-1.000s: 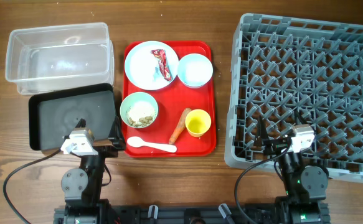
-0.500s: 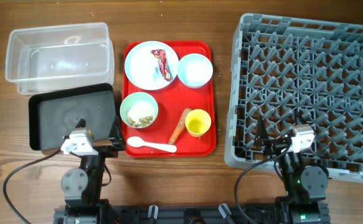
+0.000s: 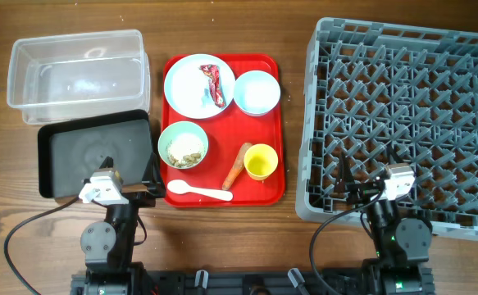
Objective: Sort waste into correct bins and load items into the dishwasher rack
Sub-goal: 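Raise both arms from rest toward the red tray, then grasp the yellow cup on the red tray with the left gripper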
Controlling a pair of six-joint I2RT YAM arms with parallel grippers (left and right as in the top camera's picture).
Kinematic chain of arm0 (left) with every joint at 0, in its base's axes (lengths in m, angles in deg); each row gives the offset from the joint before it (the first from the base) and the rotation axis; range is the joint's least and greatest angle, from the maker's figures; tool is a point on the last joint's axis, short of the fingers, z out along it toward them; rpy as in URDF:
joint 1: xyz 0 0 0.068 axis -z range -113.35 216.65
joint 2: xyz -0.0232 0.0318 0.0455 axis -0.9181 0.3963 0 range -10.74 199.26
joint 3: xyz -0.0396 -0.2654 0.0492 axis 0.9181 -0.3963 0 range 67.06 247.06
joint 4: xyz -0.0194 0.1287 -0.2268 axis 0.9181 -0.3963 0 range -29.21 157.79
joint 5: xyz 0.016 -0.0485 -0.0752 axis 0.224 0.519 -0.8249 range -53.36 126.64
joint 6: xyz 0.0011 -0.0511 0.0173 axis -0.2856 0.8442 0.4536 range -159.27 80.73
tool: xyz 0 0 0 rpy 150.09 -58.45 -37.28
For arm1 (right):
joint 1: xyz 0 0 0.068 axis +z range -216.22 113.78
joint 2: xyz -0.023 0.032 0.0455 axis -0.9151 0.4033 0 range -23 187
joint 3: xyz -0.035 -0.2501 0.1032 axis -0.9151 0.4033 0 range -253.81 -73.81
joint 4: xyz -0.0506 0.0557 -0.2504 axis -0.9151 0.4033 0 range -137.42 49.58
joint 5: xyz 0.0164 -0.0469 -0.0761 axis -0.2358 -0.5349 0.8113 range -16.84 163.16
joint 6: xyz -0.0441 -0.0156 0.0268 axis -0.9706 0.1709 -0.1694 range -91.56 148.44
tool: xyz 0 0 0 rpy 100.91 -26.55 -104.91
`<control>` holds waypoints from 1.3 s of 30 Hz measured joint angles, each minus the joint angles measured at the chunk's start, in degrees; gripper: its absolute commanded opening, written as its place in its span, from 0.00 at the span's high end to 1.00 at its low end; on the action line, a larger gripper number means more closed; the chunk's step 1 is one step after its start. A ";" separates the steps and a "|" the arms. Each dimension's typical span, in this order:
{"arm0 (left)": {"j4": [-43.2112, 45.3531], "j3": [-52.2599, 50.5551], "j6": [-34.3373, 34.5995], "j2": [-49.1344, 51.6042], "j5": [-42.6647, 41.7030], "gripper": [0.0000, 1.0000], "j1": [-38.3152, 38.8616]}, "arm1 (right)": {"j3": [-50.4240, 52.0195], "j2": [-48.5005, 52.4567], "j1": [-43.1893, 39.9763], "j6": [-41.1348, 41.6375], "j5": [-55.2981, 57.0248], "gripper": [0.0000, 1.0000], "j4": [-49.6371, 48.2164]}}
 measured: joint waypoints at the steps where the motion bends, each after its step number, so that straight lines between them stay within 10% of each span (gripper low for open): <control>1: 0.00 0.00 0.55 0.00 0.00 0.00 0.00 | -0.22 0.48 0.00 0.02 0.00 0.00 0.79; 9: -8.85 4.92 3.82 2.43 0.00 0.00 0.00 | -12.04 15.69 0.00 0.02 0.68 0.00 5.73; 20: -23.28 34.01 4.68 34.27 -4.46 0.00 0.00 | -36.52 39.65 0.00 0.26 -0.07 0.00 29.73; 28: -52.92 58.10 4.68 56.22 -8.70 0.00 0.00 | -48.22 48.98 0.00 0.44 -2.91 0.00 44.57; 39: -43.32 58.97 4.72 63.17 -16.39 0.02 4.00 | -49.11 49.09 0.00 12.17 2.10 0.00 46.95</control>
